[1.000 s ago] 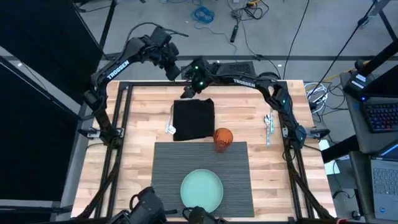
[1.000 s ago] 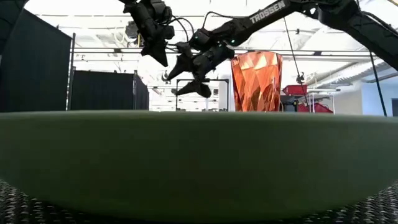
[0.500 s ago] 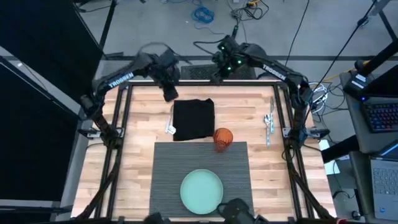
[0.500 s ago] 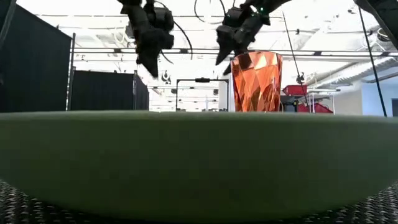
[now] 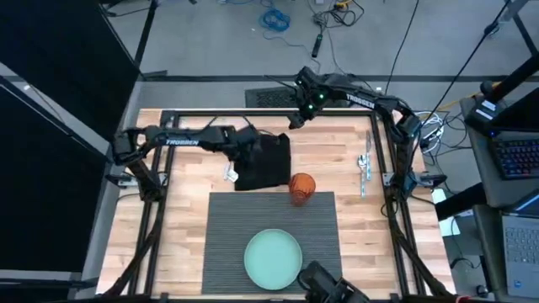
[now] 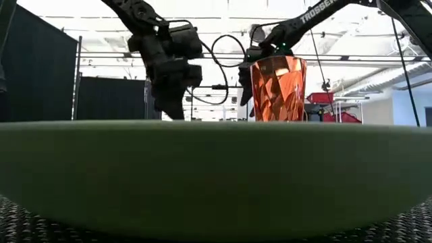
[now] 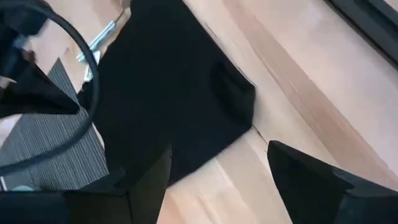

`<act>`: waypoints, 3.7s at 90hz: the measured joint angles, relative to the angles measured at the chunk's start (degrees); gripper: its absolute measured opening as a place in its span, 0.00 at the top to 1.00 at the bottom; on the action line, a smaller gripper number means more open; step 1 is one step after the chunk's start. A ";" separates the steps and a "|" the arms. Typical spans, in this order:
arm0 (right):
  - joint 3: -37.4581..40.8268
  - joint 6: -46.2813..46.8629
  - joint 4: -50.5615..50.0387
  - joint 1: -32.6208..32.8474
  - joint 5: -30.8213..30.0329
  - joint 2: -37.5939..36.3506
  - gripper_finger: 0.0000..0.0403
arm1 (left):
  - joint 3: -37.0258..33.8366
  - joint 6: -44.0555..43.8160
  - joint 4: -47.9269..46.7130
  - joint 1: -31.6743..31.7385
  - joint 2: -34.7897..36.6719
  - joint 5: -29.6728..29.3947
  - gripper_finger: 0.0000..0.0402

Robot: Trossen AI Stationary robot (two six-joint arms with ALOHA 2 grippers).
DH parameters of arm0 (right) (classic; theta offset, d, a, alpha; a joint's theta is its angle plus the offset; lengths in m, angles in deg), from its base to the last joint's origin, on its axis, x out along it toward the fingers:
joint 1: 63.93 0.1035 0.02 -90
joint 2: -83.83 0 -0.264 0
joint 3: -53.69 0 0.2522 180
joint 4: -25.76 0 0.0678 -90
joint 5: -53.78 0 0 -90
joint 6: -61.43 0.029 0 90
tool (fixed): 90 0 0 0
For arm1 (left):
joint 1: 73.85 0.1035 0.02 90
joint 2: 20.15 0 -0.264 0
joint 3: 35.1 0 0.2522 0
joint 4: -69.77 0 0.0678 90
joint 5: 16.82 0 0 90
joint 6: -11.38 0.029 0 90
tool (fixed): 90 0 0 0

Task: Set table place
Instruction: Fold the black napkin

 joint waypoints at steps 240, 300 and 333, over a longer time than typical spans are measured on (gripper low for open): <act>1.29 -0.25 5.53 2.51 -15.48 10.43 1.00 | -7.25 -15.83 7.50 -9.91 -6.78 -7.00 1.00; 1.29 -0.25 5.12 0.95 -11.26 9.71 0.49 | -7.25 -15.76 7.46 -9.96 -6.78 -6.93 1.00; 1.24 -2.32 -4.32 1.78 -10.92 2.56 0.42 | -6.50 -15.76 6.61 -7.39 -6.13 -6.84 1.00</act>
